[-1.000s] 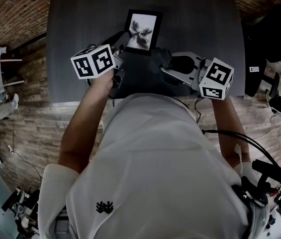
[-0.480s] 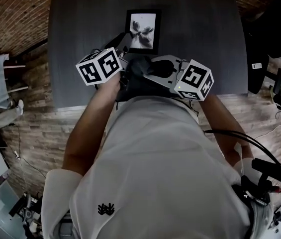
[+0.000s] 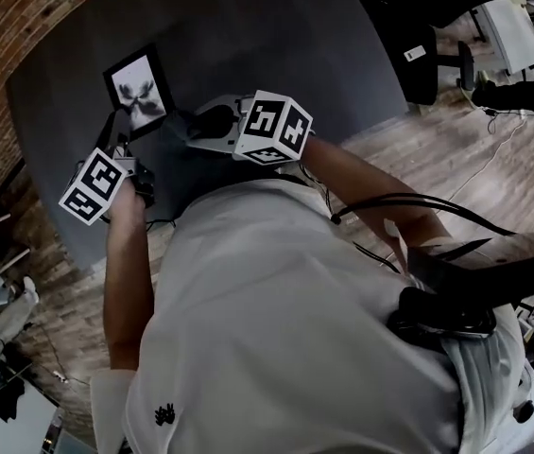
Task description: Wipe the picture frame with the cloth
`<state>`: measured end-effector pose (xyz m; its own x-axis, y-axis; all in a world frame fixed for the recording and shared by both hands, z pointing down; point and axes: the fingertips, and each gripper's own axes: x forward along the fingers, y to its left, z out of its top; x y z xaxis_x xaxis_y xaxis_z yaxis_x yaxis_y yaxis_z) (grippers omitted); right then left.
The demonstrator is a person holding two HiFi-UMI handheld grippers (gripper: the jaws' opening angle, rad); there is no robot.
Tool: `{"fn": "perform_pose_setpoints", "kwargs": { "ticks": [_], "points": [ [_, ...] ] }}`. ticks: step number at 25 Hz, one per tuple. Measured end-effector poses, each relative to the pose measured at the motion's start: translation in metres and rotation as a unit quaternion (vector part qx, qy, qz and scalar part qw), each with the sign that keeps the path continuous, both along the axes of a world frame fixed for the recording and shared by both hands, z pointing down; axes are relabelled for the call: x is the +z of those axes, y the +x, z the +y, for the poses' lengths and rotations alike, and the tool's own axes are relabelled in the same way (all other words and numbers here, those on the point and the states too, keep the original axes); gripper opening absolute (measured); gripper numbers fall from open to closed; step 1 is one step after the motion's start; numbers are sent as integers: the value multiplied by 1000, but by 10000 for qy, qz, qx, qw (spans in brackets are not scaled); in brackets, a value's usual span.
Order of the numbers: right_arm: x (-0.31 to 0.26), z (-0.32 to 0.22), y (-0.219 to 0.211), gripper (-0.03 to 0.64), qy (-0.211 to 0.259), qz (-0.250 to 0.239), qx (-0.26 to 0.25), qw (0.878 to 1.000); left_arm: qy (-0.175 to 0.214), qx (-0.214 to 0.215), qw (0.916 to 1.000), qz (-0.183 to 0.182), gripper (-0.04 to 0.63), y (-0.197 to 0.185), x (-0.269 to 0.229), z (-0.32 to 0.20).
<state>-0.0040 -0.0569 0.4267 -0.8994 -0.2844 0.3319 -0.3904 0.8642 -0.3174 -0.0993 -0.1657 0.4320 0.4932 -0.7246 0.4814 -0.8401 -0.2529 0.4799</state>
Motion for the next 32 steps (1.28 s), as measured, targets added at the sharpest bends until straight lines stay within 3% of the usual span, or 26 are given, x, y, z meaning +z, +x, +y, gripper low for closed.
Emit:
{"fn": "perform_pose_setpoints", "kwargs": {
  "ticks": [9, 17, 24, 32],
  "points": [
    [0, -16, 41, 107, 27, 2, 525, 9986, -9, -53, 9999, -96, 77, -5, 3, 4],
    [8, -25, 113, 107, -139, 189, 1677, 9856, -399, -302, 9987, -132, 77, -3, 53, 1],
    [17, -12, 140, 107, -406, 272, 1956, 9795, -777, -595, 9930, -654, 77, -1, 123, -25],
    [24, -15, 171, 107, -561, 370, 1935, 9788, -1081, -770, 9839, -1197, 78, 3, 176, -50]
  ]
}}
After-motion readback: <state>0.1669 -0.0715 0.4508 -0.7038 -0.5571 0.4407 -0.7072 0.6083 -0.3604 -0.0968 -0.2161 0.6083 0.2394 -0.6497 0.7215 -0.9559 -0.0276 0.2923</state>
